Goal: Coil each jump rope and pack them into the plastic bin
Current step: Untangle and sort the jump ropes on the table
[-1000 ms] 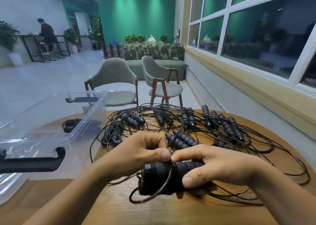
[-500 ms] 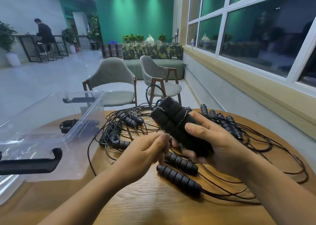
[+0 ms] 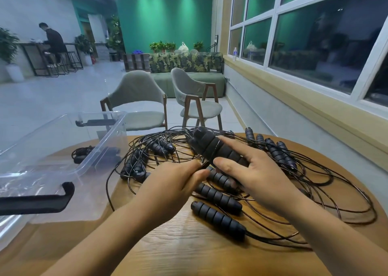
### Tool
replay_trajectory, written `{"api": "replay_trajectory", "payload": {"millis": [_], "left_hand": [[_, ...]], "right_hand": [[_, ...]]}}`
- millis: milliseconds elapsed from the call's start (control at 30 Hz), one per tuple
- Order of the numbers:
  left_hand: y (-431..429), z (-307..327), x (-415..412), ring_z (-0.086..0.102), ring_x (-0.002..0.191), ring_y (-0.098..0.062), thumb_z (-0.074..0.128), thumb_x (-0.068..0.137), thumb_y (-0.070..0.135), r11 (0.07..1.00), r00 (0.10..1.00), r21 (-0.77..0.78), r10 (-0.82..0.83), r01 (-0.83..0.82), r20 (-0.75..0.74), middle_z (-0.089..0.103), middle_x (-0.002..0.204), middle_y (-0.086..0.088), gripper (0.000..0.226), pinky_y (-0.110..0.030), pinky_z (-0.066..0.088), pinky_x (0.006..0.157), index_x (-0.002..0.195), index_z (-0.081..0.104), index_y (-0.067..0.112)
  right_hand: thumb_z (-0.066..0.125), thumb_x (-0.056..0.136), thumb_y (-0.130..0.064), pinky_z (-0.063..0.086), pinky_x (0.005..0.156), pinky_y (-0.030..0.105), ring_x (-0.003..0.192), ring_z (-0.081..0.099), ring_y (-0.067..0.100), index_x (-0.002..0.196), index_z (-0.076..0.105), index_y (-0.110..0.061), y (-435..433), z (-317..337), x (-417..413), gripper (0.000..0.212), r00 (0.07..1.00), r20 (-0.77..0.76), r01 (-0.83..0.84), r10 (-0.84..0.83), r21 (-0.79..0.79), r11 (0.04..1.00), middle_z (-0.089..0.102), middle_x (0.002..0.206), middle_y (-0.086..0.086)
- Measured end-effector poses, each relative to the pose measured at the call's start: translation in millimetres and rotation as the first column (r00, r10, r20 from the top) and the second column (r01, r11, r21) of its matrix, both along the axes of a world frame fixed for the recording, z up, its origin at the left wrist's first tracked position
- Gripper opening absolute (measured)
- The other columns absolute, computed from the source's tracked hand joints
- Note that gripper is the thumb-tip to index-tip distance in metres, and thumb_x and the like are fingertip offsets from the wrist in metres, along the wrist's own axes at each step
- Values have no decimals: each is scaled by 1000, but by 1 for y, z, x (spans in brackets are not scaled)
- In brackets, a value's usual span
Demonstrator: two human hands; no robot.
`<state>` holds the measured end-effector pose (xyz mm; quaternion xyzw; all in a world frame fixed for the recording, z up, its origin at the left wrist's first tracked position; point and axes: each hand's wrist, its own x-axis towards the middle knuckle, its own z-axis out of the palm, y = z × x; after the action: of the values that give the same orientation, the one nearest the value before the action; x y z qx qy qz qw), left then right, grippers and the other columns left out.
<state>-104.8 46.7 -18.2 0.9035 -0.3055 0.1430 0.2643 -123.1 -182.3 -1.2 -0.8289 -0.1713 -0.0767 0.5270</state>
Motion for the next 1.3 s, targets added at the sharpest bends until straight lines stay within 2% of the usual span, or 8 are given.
{"api": "replay_trajectory", "payload": {"millis": [167, 500, 600, 733, 833, 933, 1133, 1300], "left_hand": [[8, 10, -1, 55, 60, -13, 51, 105, 48, 994, 999, -103, -35, 39, 40, 57, 63, 7, 38, -30, 41, 53, 76, 59, 25], [10, 14, 1, 60, 65, -13, 60, 95, 63, 985, 985, -14, -170, 171, 36, 63, 69, 10, 38, -33, 50, 55, 80, 68, 29], [11, 13, 3, 59, 63, -12, 72, 88, 57, 962, 967, -146, -243, 230, -79, 62, 67, 7, 35, -23, 45, 52, 76, 69, 24], [12, 11, 8, 45, 62, -5, 67, 94, 52, 900, 910, -353, -347, 255, -227, 50, 63, 9, 39, -25, 35, 57, 69, 57, 23], [10, 11, 9, 43, 63, -6, 49, 99, 54, 865, 866, -443, -393, 234, -309, 46, 68, 10, 43, -21, 35, 59, 70, 54, 23], [11, 12, 13, 52, 64, -8, 47, 95, 72, 848, 845, -500, -391, 176, -365, 55, 68, 8, 68, -18, 42, 63, 73, 56, 8], [-1, 5, 17, 56, 61, -9, 66, 77, 45, 807, 913, -590, -233, -10, -334, 58, 64, -1, 37, -17, 45, 62, 64, 58, 12], [-1, -5, 8, 47, 57, -7, 46, 106, 52, 862, 929, -507, -207, 23, -309, 54, 62, 8, 36, -28, 38, 58, 80, 62, 33]], "right_hand": [[71, 100, -46, 53, 105, 34, 116, 64, -5, 144, 59, -53, -9, 0, 9, 47, 994, 64, 104, -90, -252, 962, 72, 124, -28], [69, 100, -51, 49, 93, 24, 106, 63, -9, 140, 59, -60, -10, 13, 1, 42, 941, -262, -329, 214, -571, 752, 69, 118, -34], [70, 103, -37, 44, 76, 11, 86, 64, -12, 141, 66, -42, -11, 19, -5, 38, 833, -439, -511, 338, -372, 775, 73, 101, -30], [69, 105, -25, 41, 58, 31, 80, 56, 31, 137, 70, -32, -12, 21, -8, 32, 675, -522, -618, 522, -12, 786, 71, 104, 11], [66, 104, -25, 39, 54, 32, 78, 51, 37, 138, 68, -23, -11, 16, -6, 34, 604, -499, -648, 622, 147, 747, 68, 105, 20], [67, 99, -32, 40, 51, 31, 77, 53, 37, 135, 65, -13, -10, 11, -4, 40, 590, -461, -621, 663, 266, 737, 70, 106, 23], [77, 95, -45, 34, 49, 25, 69, 58, 19, 148, 52, -17, -9, 1, -1, 65, 587, -350, -503, 730, 549, 667, 64, 108, 22], [73, 99, -40, 39, 49, 22, 70, 53, 19, 149, 57, -22, -8, 0, 4, 55, 682, -271, -365, 680, 679, 636, 61, 108, 22]]}}
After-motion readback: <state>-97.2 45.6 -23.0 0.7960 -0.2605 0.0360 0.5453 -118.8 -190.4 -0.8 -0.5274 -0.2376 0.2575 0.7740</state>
